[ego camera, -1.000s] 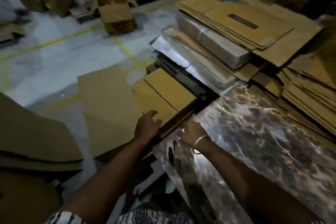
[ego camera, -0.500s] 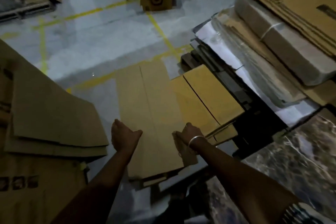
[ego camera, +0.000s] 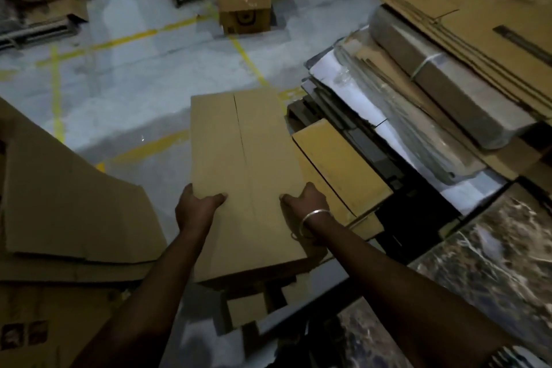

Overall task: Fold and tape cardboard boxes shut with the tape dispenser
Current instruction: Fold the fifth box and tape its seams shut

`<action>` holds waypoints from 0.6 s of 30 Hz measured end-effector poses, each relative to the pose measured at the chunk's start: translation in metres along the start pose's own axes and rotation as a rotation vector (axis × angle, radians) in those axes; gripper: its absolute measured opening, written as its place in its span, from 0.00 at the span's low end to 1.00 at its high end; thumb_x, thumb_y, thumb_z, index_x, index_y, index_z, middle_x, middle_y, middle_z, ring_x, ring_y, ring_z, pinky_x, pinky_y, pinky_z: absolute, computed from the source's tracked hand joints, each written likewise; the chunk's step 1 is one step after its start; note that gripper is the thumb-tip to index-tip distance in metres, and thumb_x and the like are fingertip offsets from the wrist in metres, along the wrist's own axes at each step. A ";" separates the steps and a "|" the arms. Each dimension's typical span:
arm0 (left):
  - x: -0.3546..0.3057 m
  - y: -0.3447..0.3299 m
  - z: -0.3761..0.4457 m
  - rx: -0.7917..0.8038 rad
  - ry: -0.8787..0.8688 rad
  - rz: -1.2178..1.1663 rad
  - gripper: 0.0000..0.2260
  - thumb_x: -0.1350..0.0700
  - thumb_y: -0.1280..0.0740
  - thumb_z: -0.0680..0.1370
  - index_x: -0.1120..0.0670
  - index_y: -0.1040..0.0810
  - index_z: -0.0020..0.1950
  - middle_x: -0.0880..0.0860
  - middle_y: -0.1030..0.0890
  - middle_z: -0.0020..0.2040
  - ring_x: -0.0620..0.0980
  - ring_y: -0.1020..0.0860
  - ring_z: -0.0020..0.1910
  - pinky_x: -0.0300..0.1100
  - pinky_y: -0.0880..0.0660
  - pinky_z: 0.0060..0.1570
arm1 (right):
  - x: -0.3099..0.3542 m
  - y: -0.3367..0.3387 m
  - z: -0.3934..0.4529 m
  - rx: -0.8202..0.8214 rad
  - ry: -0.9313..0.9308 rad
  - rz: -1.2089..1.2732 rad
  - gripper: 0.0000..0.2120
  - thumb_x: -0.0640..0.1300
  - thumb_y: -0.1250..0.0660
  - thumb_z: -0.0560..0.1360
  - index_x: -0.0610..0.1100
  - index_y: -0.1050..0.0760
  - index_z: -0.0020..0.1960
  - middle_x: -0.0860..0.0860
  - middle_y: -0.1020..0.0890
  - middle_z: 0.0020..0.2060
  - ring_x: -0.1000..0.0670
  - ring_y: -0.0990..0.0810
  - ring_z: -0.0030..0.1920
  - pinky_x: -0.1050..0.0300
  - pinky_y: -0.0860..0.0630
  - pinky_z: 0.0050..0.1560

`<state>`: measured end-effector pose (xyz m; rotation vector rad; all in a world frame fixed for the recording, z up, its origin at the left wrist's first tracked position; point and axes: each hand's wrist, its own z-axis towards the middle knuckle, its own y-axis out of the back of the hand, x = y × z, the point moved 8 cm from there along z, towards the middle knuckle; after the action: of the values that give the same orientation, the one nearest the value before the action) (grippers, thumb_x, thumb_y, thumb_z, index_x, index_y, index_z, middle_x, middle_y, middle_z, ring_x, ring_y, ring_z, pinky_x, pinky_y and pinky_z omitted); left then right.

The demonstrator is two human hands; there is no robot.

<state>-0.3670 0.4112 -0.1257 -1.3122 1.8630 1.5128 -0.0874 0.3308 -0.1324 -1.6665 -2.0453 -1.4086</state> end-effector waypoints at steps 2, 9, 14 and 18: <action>-0.038 0.000 -0.004 0.018 -0.061 -0.011 0.29 0.47 0.20 0.67 0.54 0.23 0.65 0.54 0.18 0.59 0.58 0.20 0.56 0.50 0.22 0.55 | 0.013 0.033 -0.012 -0.090 0.028 0.036 0.29 0.57 0.29 0.75 0.38 0.31 0.65 0.41 0.22 0.61 0.39 0.22 0.59 0.51 0.24 0.54; -0.160 -0.042 -0.065 0.173 -0.243 -0.044 0.27 0.48 0.19 0.65 0.53 0.21 0.62 0.52 0.17 0.55 0.56 0.18 0.51 0.50 0.21 0.54 | -0.007 0.154 -0.084 -0.346 0.033 0.243 0.35 0.62 0.30 0.65 0.43 0.28 0.64 0.48 0.19 0.55 0.43 0.19 0.55 0.52 0.23 0.56; -0.211 -0.091 -0.147 0.311 -0.351 -0.010 0.27 0.46 0.20 0.63 0.54 0.20 0.59 0.52 0.16 0.51 0.56 0.18 0.47 0.48 0.21 0.50 | -0.061 0.233 -0.156 -0.520 -0.020 0.239 0.24 0.54 0.30 0.75 0.41 0.26 0.64 0.45 0.19 0.59 0.42 0.21 0.59 0.58 0.29 0.53; -0.224 -0.130 -0.242 0.416 -0.422 -0.034 0.30 0.43 0.21 0.56 0.52 0.17 0.55 0.50 0.15 0.48 0.54 0.17 0.45 0.51 0.18 0.51 | -0.133 0.279 -0.222 -0.636 -0.138 0.223 0.30 0.58 0.31 0.75 0.38 0.30 0.67 0.40 0.22 0.63 0.38 0.23 0.63 0.51 0.26 0.59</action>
<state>-0.0923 0.2856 0.0594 -0.7618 1.7387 1.1831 0.1002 0.0622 0.0609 -2.1887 -1.4754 -2.0408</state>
